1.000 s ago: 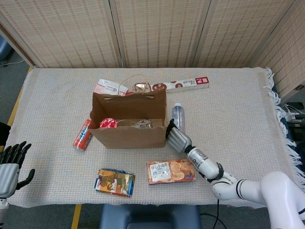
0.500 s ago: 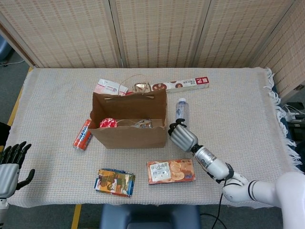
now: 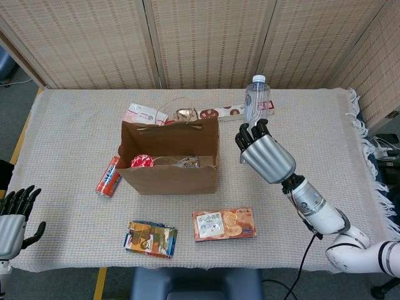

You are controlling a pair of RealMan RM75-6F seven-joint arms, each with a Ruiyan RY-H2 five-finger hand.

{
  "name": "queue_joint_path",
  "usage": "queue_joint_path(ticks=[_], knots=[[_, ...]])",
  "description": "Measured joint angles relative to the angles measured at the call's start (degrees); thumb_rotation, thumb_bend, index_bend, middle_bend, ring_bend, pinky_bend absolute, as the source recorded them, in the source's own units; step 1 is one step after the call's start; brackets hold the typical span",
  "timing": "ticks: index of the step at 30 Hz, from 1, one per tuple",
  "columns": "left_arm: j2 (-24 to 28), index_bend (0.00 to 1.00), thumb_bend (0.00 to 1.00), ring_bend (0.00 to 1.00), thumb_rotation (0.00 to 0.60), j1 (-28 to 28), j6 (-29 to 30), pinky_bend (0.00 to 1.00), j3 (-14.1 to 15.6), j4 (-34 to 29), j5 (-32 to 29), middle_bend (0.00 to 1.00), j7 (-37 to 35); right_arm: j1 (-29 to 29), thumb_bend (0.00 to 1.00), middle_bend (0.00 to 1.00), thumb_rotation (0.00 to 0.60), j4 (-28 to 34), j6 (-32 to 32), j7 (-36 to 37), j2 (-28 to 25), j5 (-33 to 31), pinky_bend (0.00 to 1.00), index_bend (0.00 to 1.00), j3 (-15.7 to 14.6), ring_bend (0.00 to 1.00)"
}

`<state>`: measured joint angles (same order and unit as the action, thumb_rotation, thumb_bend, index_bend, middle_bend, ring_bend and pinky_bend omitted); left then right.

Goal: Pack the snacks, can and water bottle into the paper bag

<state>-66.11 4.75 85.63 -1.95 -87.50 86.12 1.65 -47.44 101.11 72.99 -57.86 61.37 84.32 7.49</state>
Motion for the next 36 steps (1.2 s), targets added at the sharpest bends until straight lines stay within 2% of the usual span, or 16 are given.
queue_joint_path(ticks=[6, 12, 15, 20, 24, 33, 36], knots=[[-0.1, 0.06, 0.39, 0.0, 0.6, -0.1, 0.1, 0.0, 0.0, 0.1, 0.0, 0.0, 0.0, -3.0, 0.2, 0.54, 0.6, 4.8, -2.1, -7.9, -1.6, -3.8, 0.42, 0.6, 5.8, 0.53], [0.0, 0.06, 0.39, 0.0, 0.6, 0.0, 0.0, 0.0, 0.0, 0.1, 0.0, 0.0, -0.5, -8.5, 0.2, 0.54, 0.6, 5.9, -5.2, -20.7, 1.3, -9.7, 0.42, 0.59, 8.9, 0.53], [0.1, 0.06, 0.39, 0.0, 0.6, 0.0, -0.2, 0.0, 0.0, 0.2, 0.0, 0.0, -0.8, -11.9, 0.2, 0.54, 0.6, 5.8, -7.4, -28.4, 3.4, -12.1, 0.42, 0.59, 9.3, 0.53], [0.2, 0.06, 0.39, 0.0, 0.6, 0.0, -0.2, 0.0, 0.1, 0.3, 0.2, 0.0, -1.3, -18.0, 0.2, 0.54, 0.6, 5.0, -11.7, -40.7, 7.4, -16.2, 0.42, 0.59, 8.5, 0.53], [0.3, 0.06, 0.39, 0.0, 0.6, 0.0, -0.2, 0.0, 0.2, 0.3, 0.3, 0.0, -2.0, -22.8, 0.2, 0.54, 0.6, 3.8, -14.3, -48.9, 12.0, -21.3, 0.42, 0.59, 6.4, 0.53], [0.5, 0.07, 0.39, 0.0, 0.6, -0.1, -0.2, 0.0, 0.3, 0.5, 0.4, 0.0, -2.7, -27.0, 0.2, 0.54, 0.6, 1.7, -13.5, -56.1, 16.3, -29.0, 0.4, 0.57, 0.8, 0.53], [0.5, 0.07, 0.39, 0.0, 0.6, -0.1, -0.2, 0.0, 0.3, 0.4, 0.4, 0.0, -2.5, -27.7, 0.2, 0.54, 0.6, 1.7, -12.4, -56.4, 16.7, -29.7, 0.37, 0.51, -0.1, 0.49]])
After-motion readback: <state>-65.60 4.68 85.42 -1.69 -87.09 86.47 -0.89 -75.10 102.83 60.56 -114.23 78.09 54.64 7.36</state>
